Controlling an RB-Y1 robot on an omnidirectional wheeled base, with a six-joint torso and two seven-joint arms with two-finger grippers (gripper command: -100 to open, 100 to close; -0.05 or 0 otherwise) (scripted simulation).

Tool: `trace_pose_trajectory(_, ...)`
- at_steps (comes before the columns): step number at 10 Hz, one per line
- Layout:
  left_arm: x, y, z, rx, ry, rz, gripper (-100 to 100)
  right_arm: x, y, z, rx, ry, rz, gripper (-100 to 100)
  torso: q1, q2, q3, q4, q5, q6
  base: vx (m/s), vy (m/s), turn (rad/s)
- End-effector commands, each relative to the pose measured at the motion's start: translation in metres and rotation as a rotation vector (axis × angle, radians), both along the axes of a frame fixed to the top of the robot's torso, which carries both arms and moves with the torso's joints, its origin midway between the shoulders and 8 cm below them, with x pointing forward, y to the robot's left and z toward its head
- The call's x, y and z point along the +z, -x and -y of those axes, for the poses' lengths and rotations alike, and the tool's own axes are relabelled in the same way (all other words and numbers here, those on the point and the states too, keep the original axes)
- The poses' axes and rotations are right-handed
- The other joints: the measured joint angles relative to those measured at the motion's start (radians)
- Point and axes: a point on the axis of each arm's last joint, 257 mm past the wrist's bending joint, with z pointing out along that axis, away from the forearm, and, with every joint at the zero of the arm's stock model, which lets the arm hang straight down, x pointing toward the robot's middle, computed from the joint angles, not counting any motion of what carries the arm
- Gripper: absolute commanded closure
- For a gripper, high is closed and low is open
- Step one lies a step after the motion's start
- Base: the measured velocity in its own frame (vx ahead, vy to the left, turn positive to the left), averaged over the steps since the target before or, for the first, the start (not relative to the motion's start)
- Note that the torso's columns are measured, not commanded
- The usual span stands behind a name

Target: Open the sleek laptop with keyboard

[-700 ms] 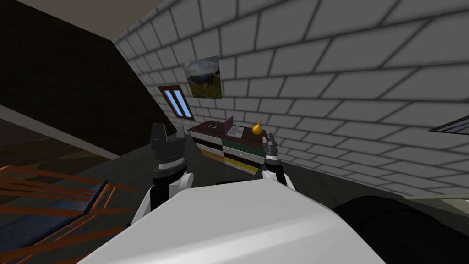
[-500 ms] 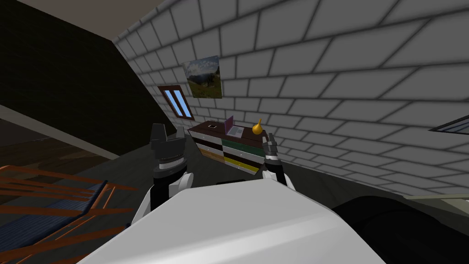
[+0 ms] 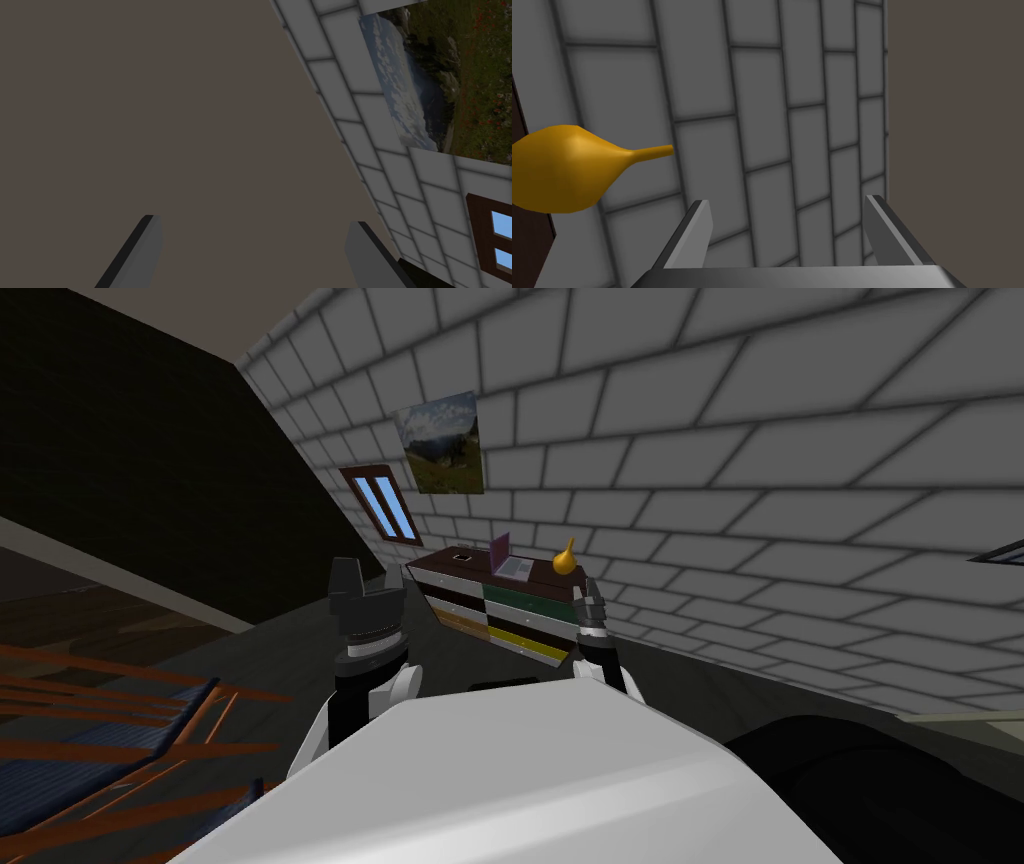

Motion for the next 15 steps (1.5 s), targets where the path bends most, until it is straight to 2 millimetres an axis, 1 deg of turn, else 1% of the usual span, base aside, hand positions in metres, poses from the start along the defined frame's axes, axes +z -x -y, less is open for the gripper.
trace_pose_trajectory(1, 0.0, 0.0, 0.0, 0.0, 0.0, 0.0, 0, 0.0, 0.0, 0.0, 0.0, 0.0, 0.0, 0, 0.0, 0.074, -0.148, 0.074, 0.0, 0.0, 0.0, 0.0, 0.0)
trace_pose_trajectory(2, 0.0, 0.0, 0.0, 0.0, 0.0, 0.0, 0, 0.0, 0.0, 0.0, 0.0, 0.0, 0.0, 0, 0.0, 0.148, -0.295, 0.148, 0.0, 0.0, 0.0, 0.0, 0.0)
trace_pose_trajectory(3, 0.0, 0.0, 0.0, 0.0, 0.0, 0.0, 0, -0.003, -0.001, -0.001, 0.008, 0.038, -0.015, -100, 0.0, 0.221, -0.443, 0.221, 0.0, 0.0, 0.02, 0.02, -0.008)
trace_pose_trajectory(4, 0.0, 0.0, 0.0, 0.0, 0.0, 0.0, 0, -0.005, -0.002, -0.002, 0.011, 0.07, -0.028, -100, 0.001, 0.255, -0.512, 0.254, 0.0, 0.0, 0.037, 0.042, -0.014)
trace_pose_trajectory(5, 0.0, 0.0, 0.0, 0.0, 0.0, -0.001, 0, -0.009, -0.003, -0.002, 0.013, 0.105, -0.043, -100, 0.002, 0.263, -0.532, 0.264, 0.001, 0.0, 0.049, 0.072, -0.011)
trace_pose_trajectory(9, 0.0, 0.0, 0.0, 0.0, 0.0, -0.001, 0, -0.026, -0.008, 0.004, -0.013, 0.27, -0.12, -100, 0.0, 0.267, -0.538, 0.268, 0.0, 0.0, 0.081, 0.099, -0.024)
trace_pose_trajectory(12, 0.0, 0.0, 0.0, 0.0, 0.0, -0.001, 0, -0.042, -0.011, 0.017, -0.057, 0.413, -0.187, -100, 0.002, 0.268, -0.537, 0.268, 0.001, 0.0, 0.115, 0.156, -0.033)
trace_pose_trajectory(15, 0.0, 0.0, 0.0, 0.0, 0.0, 0.0, 0, -0.058, -0.013, 0.034, -0.118, 0.569, -0.258, -100, 0.001, 0.269, -0.536, 0.268, 0.0, 0.0, 0.124, 0.195, -0.043)
